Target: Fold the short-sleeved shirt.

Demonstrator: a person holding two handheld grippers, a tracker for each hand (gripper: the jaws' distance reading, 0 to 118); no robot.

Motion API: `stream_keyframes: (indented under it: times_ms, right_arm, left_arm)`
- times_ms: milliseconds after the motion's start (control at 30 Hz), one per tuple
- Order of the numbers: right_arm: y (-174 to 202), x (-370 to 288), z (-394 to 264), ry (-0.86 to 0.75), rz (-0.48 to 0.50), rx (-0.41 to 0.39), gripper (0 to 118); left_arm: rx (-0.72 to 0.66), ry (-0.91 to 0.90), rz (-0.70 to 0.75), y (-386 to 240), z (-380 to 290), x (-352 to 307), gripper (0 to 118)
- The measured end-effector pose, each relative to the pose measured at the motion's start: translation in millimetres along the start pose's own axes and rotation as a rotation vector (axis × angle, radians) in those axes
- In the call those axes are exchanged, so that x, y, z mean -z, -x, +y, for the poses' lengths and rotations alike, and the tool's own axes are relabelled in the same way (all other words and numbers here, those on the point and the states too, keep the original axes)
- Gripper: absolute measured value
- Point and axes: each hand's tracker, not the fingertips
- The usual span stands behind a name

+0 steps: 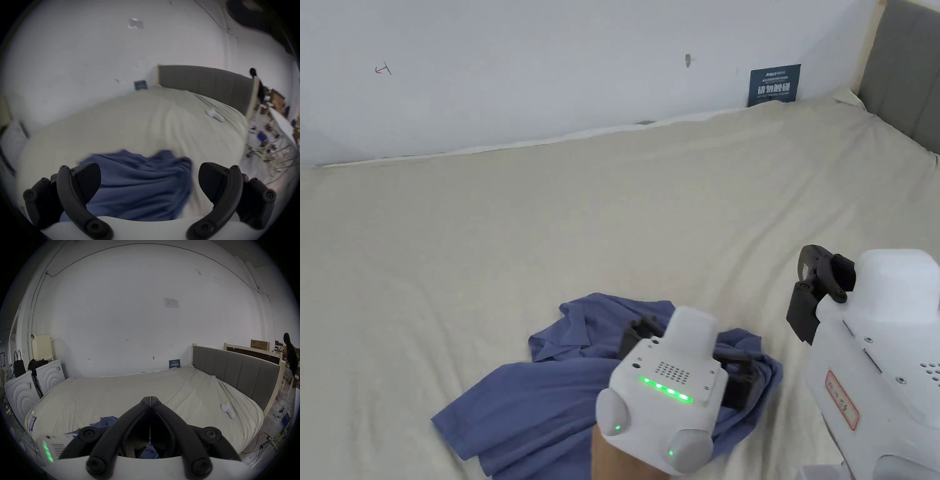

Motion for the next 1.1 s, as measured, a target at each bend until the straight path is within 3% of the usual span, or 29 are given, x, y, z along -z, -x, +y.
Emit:
stream_keyframes:
  times_ms: [200, 400, 433, 467, 500, 533, 600, 633, 833, 1100]
  right_arm:
    - [26, -26, 17, -0.064, 0.046, -0.003, 0]
    - [67, -47, 38, -0.12, 0.133, -0.072, 0]
    - [73, -50, 41, -0.13, 0.141, -0.075, 0]
    - [79, -54, 44, -0.139, 0.151, -0.076, 0]
    - [85, -58, 47, -0.147, 0.166, -0.079, 0]
    - [91, -61, 50, -0.155, 0.176, -0.087, 0]
    - [102, -68, 54, -0.167, 0.169, -0.098, 0]
    - [106, -72, 55, -0.18, 0.171, -0.101, 0]
    - [121, -84, 54, -0.204, 0.182, -0.119, 0]
    - [112, -73, 42, -0.162, 0.169, -0.122, 0]
  left_arm:
    - [-0.105, -0.222, 0.226, 67, 30, -101, 118]
    - [-0.214, -0.304, 0.394, 131, 30, -193, 114]
    - [-0.218, -0.317, 0.425, 138, 27, -206, 107]
    - [-0.237, -0.322, 0.432, 145, 25, -221, 89]
    - [-0.262, -0.338, 0.448, 151, 23, -234, 42]
    - [-0.288, -0.372, 0.464, 156, 20, -247, 6]
    - [-0.33, -0.404, 0.496, 161, 14, -263, 6]
    - [-0.276, -0.43, 0.524, 163, 14, -270, 6]
    - [-0.255, -0.409, 0.523, 175, 2, -275, 6]
    - [-0.324, -0.184, 0.421, 223, -44, -193, 6]
